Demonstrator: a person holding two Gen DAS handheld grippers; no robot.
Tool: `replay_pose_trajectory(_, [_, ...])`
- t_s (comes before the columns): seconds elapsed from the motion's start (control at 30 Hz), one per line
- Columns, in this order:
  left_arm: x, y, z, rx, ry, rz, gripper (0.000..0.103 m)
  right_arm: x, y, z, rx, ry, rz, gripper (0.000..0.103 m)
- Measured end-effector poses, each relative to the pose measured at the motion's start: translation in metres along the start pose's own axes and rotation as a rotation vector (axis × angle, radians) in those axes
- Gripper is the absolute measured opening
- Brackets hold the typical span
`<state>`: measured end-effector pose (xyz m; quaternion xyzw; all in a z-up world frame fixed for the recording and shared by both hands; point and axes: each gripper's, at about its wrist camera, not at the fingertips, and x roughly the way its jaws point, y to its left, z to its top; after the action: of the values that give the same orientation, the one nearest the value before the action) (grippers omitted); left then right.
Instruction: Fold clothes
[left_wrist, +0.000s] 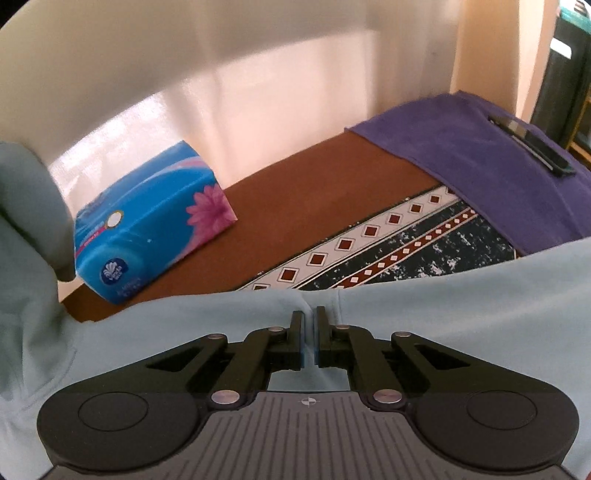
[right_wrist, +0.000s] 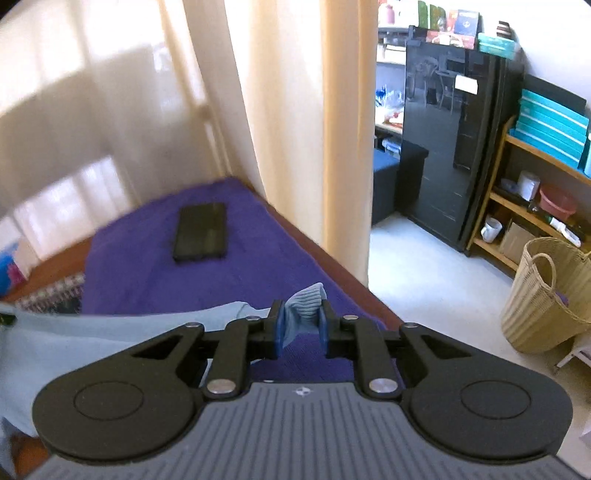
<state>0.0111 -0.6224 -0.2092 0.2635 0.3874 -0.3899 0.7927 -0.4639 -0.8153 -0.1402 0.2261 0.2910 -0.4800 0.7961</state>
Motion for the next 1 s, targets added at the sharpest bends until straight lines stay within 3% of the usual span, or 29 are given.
replay_pose_trajectory(0.1, [0.0,-0.002,-0.001,0.015,-0.008,0.008,0.0,0.017,-0.004,-0.018,0.007,0.062,-0.026,0.02])
replay_pose_trajectory(0.13, [0.0,-0.003,-0.001,0.021,-0.009,0.013,0.004,0.023,-0.006,-0.026,0.022,0.088,-0.031,0.02])
replay_pose_trajectory(0.17, [0.0,-0.005,-0.001,0.027,-0.008,0.019,0.018,0.028,-0.008,-0.034,0.034,0.104,-0.036,0.021])
replay_pose_trajectory(0.23, [0.0,-0.007,0.0,0.038,-0.007,0.032,0.026,0.032,-0.008,-0.042,0.048,0.102,-0.045,0.023])
replay_pose_trajectory(0.3, [-0.004,-0.007,0.004,0.039,0.004,0.04,0.046,0.032,-0.011,-0.039,0.095,0.111,-0.056,0.035])
replay_pose_trajectory(0.37, [-0.018,-0.002,0.008,0.024,-0.006,0.0,0.049,0.027,-0.015,-0.032,0.139,0.105,-0.07,0.039])
replay_pose_trajectory(0.5, [-0.052,-0.009,-0.001,0.019,-0.004,-0.115,0.054,0.008,-0.021,-0.021,0.18,0.049,-0.066,0.061])
replay_pose_trajectory(0.67, [-0.056,-0.039,-0.031,0.062,0.035,-0.174,0.057,0.014,-0.022,-0.025,0.236,0.09,-0.058,0.061])
replay_pose_trajectory(0.8, [-0.047,-0.057,-0.051,0.108,0.024,-0.139,0.06,0.019,-0.018,-0.029,0.272,0.105,-0.036,0.061])
replay_pose_trajectory(0.97, [-0.047,-0.054,-0.05,0.068,0.039,-0.141,0.062,0.033,-0.016,-0.036,0.261,0.153,-0.038,0.06])
replay_pose_trajectory(1.0, [-0.051,-0.052,-0.049,0.058,0.041,-0.15,0.063,0.035,-0.016,-0.038,0.27,0.153,-0.028,0.056])
